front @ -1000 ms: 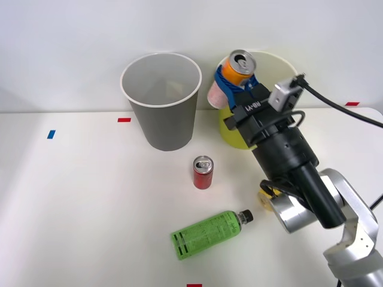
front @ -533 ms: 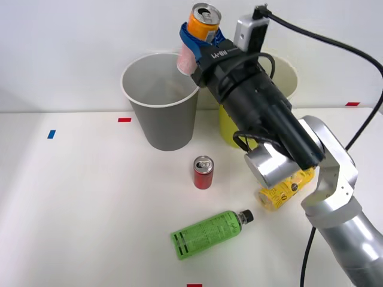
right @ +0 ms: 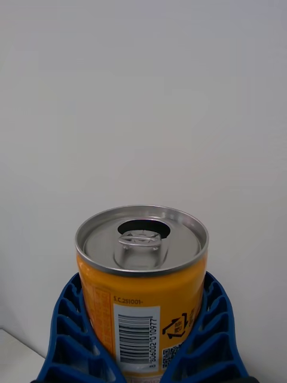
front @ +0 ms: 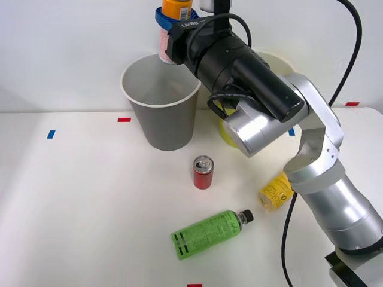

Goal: Put cans in the gray bin, plastic bottles in the light green bin

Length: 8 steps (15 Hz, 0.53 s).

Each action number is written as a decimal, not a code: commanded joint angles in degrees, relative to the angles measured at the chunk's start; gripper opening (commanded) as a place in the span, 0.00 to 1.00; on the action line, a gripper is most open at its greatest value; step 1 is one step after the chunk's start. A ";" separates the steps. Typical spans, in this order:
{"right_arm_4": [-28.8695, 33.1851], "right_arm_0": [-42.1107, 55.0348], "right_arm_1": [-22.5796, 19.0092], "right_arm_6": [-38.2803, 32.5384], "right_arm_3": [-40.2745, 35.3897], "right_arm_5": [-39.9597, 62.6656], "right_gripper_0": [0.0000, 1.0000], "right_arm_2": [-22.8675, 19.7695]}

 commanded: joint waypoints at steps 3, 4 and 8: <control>-0.44 -7.18 2.96 -0.34 17.00 -11.46 0.00 1.26; 0.00 -8.06 3.40 -0.34 18.67 -11.46 0.00 1.52; 1.49 -8.33 3.22 -0.51 19.72 -11.46 0.00 3.63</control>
